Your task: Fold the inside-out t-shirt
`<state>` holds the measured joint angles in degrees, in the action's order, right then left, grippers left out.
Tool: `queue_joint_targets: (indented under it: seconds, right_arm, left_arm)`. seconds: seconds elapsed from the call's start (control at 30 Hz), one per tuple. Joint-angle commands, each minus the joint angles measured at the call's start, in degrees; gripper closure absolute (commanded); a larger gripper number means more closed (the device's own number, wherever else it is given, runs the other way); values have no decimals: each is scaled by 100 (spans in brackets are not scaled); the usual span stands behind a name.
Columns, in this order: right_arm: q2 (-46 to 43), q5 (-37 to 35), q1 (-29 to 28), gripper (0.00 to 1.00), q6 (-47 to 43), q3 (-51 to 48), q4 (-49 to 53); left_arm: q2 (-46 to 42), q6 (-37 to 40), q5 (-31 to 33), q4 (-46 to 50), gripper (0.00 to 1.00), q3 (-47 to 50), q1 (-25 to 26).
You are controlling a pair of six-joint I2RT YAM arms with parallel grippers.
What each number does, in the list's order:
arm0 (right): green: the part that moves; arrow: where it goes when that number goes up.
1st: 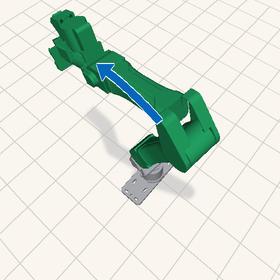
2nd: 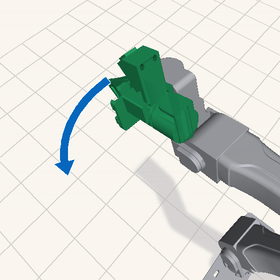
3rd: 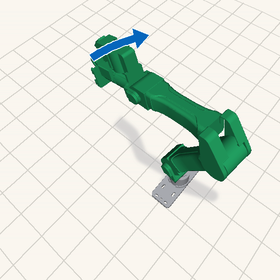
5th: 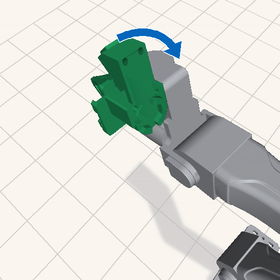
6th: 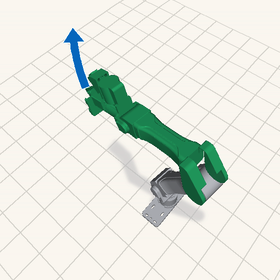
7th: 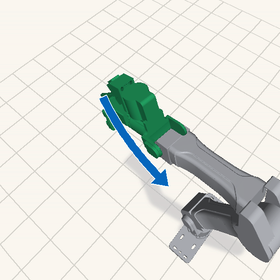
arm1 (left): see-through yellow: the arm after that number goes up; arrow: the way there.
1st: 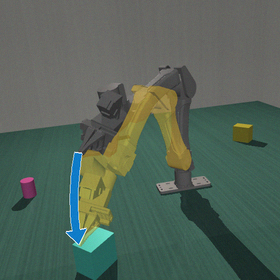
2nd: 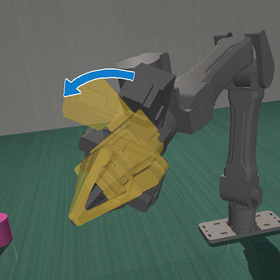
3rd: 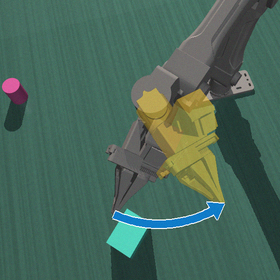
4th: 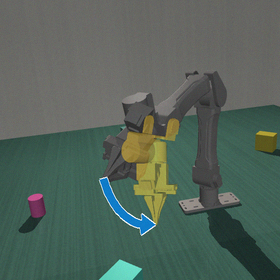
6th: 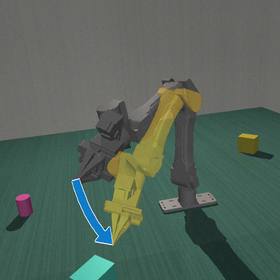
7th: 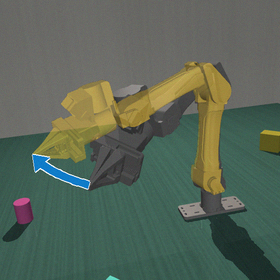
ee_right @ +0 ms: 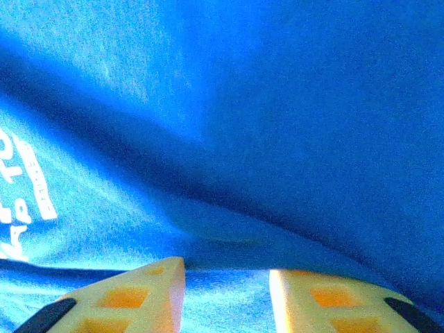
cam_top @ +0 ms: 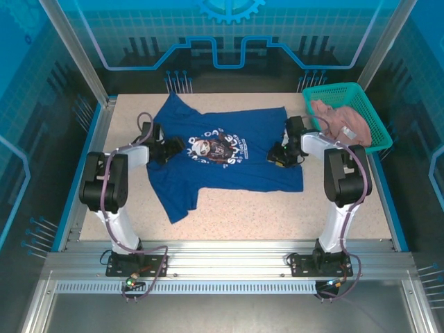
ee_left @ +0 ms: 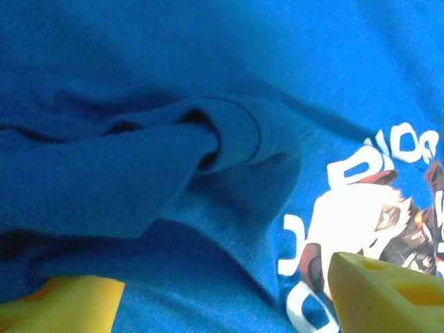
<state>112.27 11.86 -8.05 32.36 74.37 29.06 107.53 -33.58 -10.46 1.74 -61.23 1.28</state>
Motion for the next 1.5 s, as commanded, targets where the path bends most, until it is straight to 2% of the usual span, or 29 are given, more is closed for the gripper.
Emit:
queue_joint_targets:
  seconds: [0.0, 0.1, 0.27, 0.37, 0.47, 0.53, 0.63, 0.7, 0.83, 0.93, 1.1, 1.3, 1.47]
  right_arm:
    - [51, -74, 49, 61, -208, 343, 306]
    - [-450, -72, -53, 58, -499, 131, 336]
    - [-1722, -359, -343, 54, -748, -910, 481]
    - [-2477, -601, -565, 51, -746, -1637, 475]
    - [-2984, -710, -751, 45, -693, -2072, 400]
    - [-3182, -729, -824, 36, -641, -2204, 364]
    - [-3336, -746, -870, 32, -601, -2316, 334]
    - [-3402, -805, -871, 30, -617, -2363, 309]
    - [-3362, -843, -854, 29, -772, -2292, 345]
    - [-3360, -825, -828, 29, -831, -2278, 377]
    - [-3492, -795, -791, 29, -807, -2365, 286]
    - [-3508, -753, -769, 30, -786, -2575, 288]
    - [-3476, -854, -615, 30, -750, -2635, 475]
  left_arm:
    - [-112, -93, -193, 294, 22, -200, -40]
    - [-815, -122, -148, 182, 21, 84, -31]
    - [-2446, -96, 343, 477, 21, 1276, 140]
    - [-3386, 52, 786, 1351, 24, 2047, 353]
    - [-4240, 105, 1533, 2637, 28, 2497, 823]
    - [-4765, -265, 1774, 3258, 30, 2798, 1217]
    - [-5212, -889, 1892, 3881, 32, 3151, 1679]
    - [-5246, -1099, 2023, 4018, 35, 3254, 1962]
    - [-4550, -1116, 1661, 3811, 39, 3146, 2252]
    - [-4184, -1150, 1828, 3884, 43, 2985, 2627]
    - [-4005, -1086, 1828, 3764, 50, 3068, 2701]
    - [-3471, -897, 1703, 3368, 52, 3021, 2782]
    - [-3058, -782, 1691, 3132, 65, 2968, 2905]
